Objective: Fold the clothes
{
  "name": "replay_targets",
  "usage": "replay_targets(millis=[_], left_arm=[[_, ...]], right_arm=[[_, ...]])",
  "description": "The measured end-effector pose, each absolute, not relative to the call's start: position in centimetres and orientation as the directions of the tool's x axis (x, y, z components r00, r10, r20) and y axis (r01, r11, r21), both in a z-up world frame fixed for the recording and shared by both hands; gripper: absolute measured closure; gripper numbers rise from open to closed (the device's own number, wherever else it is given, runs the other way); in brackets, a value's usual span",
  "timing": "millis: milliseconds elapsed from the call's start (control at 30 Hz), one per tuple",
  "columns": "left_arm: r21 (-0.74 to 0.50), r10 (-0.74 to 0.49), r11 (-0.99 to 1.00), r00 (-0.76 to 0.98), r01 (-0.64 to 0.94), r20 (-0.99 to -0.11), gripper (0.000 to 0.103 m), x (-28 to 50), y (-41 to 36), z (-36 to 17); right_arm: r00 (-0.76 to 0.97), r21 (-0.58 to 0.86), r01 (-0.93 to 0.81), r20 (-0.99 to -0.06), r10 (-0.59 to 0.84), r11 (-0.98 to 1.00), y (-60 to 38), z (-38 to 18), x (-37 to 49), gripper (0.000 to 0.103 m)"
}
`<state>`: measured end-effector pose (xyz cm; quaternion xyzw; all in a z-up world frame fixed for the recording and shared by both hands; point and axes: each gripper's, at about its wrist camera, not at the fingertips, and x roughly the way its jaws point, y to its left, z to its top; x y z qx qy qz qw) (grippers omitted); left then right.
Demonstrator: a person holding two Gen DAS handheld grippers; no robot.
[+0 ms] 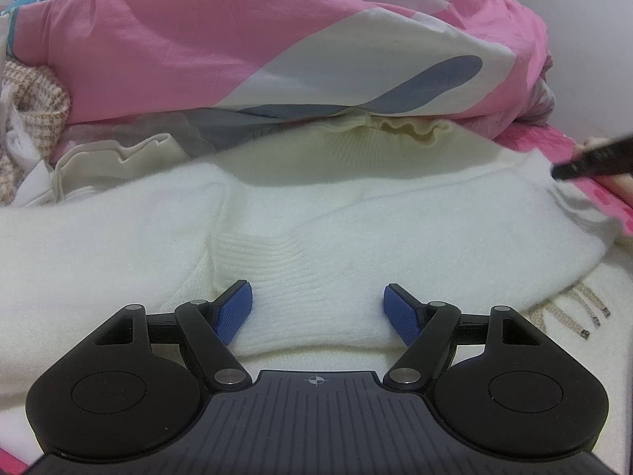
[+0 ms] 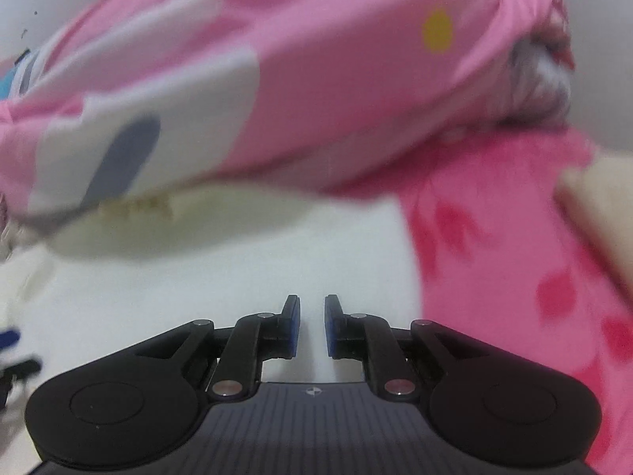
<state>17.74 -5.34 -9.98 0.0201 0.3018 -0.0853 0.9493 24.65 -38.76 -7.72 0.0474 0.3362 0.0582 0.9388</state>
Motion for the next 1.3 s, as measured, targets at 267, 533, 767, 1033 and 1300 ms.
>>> replay_targets(millis=[267,533,767,1033,1300], left_arm=[[-0.008,-0.148,0.985,0.805,0.175,-0.575,0.028,17.7,-5.3,-10.0],[-0.008,-0.149,0.984,0.804,0.176,-0.575,0.028,17.8,-5.3,-10.0],[-0.010,-0.150,0.984,0.806,0.176,-0.572,0.028,17.8,-5.3,-10.1],[-0.008,-0.148,0.984,0.799,0.176,-0.583,0.028,17.9,-5.3,-9.8],[-0.014,-0.130,0.988,0.779,0.153,-0.613,0.027,16.5,-5.2,-8.6]], right_arm=[[0.714,0.115,0.037,-0.698,0.054,0.993,-38.8,-8.4,30.0,0.088],[0.711,0.127,0.119,-0.703,0.005,0.985,-39.7,-10.0,32.8,0.091],[0.734,0.232,-0.050,-0.651,0.193,0.971,-35.5,-5.6,25.0,0.087],[0.714,0.156,-0.200,-0.653,0.253,0.967,-30.3,-9.1,20.2,0.082],[0.712,0.185,-0.255,-0.628,0.314,0.949,-28.4,-9.9,17.2,0.081]])
